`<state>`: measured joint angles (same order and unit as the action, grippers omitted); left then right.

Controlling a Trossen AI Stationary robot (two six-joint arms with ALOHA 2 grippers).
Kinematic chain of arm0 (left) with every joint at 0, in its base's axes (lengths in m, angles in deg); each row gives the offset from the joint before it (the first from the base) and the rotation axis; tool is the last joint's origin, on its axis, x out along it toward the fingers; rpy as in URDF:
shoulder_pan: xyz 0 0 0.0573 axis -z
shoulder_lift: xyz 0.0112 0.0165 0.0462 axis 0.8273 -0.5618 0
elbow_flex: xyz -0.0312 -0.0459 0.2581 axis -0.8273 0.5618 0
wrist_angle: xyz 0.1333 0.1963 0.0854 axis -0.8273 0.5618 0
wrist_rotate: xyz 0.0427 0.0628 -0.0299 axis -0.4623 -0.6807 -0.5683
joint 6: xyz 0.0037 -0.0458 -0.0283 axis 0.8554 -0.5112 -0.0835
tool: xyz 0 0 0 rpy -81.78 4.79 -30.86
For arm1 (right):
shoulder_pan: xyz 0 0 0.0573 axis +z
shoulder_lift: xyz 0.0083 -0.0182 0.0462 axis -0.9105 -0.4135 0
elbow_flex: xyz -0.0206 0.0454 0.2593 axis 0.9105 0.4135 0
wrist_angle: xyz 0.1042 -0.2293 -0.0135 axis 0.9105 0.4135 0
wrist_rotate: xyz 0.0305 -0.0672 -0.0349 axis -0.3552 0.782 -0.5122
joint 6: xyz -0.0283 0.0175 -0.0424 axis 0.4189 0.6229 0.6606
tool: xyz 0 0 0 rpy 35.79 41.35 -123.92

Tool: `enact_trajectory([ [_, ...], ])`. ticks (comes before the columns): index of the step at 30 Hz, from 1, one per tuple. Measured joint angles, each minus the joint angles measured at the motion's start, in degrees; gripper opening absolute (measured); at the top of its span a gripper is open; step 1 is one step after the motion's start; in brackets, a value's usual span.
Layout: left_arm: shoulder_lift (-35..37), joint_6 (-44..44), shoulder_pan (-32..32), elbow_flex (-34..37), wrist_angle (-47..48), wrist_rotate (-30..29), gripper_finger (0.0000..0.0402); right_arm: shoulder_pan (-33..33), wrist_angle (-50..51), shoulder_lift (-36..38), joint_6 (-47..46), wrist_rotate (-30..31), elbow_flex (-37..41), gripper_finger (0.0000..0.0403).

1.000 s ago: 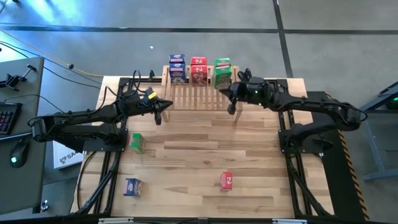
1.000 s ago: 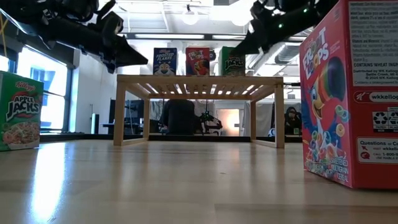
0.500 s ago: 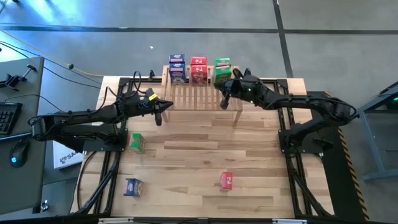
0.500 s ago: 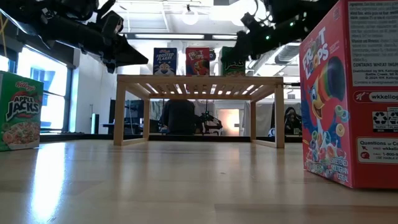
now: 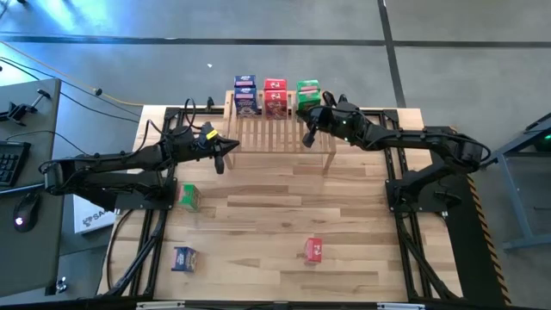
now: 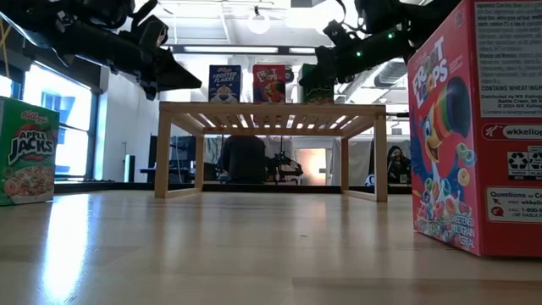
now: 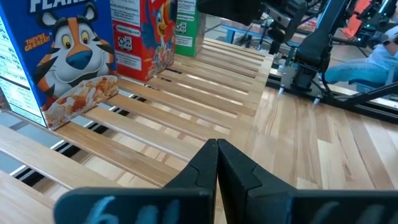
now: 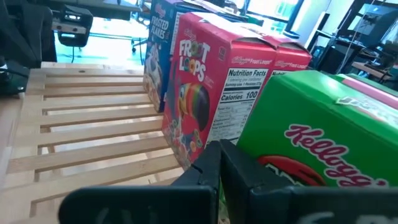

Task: Stack cereal on shelf
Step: Put the bottom green cereal box on the shelf aligned with the other green cereal box

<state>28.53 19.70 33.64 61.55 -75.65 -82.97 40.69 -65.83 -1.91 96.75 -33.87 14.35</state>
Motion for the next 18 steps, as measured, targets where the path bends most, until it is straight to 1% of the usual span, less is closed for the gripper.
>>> enact_trajectory([
  [18, -0.02, 0.50, 0.00, 0.00, 1.41, -0.66, 0.0000, 0.00, -1.09, 0.00, -0.46, -0.09, 0.00, 0.0000],
])
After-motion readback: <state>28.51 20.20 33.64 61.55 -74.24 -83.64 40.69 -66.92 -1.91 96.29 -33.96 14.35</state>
